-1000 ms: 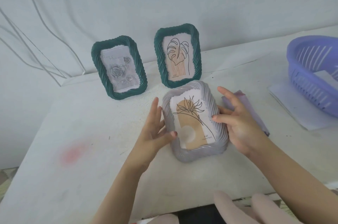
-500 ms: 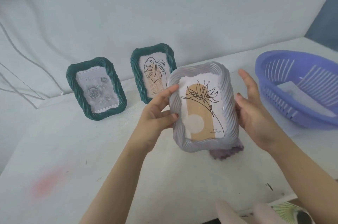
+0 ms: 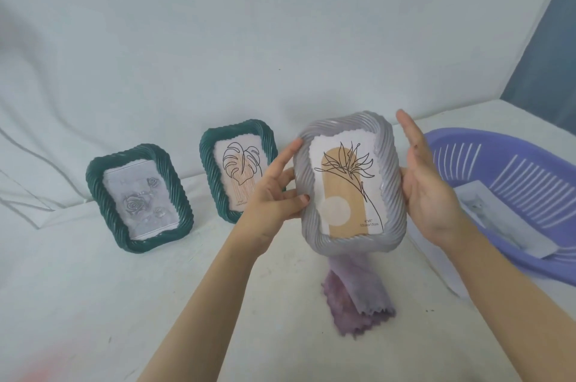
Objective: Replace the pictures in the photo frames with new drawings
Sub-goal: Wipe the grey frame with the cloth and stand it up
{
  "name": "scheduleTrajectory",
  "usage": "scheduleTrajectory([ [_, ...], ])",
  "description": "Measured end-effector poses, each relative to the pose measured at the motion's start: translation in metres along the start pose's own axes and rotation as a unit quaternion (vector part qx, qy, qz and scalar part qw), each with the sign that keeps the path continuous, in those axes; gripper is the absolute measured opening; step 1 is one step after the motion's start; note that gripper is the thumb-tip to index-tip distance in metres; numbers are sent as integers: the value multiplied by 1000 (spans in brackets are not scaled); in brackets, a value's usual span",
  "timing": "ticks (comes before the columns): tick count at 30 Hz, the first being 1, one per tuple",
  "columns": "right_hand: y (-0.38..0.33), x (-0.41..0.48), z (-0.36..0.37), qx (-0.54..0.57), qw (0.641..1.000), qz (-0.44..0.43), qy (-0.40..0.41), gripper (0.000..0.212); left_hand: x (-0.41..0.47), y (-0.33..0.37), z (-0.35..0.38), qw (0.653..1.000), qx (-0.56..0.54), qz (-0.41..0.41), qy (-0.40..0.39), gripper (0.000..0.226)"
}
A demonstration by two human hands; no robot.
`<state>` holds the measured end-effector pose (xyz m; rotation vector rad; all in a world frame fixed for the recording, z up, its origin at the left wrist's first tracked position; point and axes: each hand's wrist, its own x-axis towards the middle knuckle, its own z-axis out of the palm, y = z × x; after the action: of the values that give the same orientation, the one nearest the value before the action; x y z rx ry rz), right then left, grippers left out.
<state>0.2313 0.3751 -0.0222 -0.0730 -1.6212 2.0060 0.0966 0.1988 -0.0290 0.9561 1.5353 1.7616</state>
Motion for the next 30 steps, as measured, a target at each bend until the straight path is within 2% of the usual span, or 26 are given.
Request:
scheduleTrajectory([
  [6, 5, 45, -15, -30, 999, 3, -13, 65, 44, 3, -2, 999, 33, 8, 40, 85],
  [14, 45, 83, -33, -9, 1000, -10, 24, 61, 82, -17, 3, 992, 79, -3, 97, 91],
  [19, 67, 94, -39, -34, 998, -21, 40, 55, 83, -38, 6, 987, 96, -12, 128, 92],
  [22, 72, 103, -39, -45, 998, -26, 46, 49, 83, -41, 9, 984, 105, 1, 146, 91],
  [30, 82, 116, -39, -49, 997, -41, 31, 57, 89, -38, 10, 970, 163, 52, 171, 92],
])
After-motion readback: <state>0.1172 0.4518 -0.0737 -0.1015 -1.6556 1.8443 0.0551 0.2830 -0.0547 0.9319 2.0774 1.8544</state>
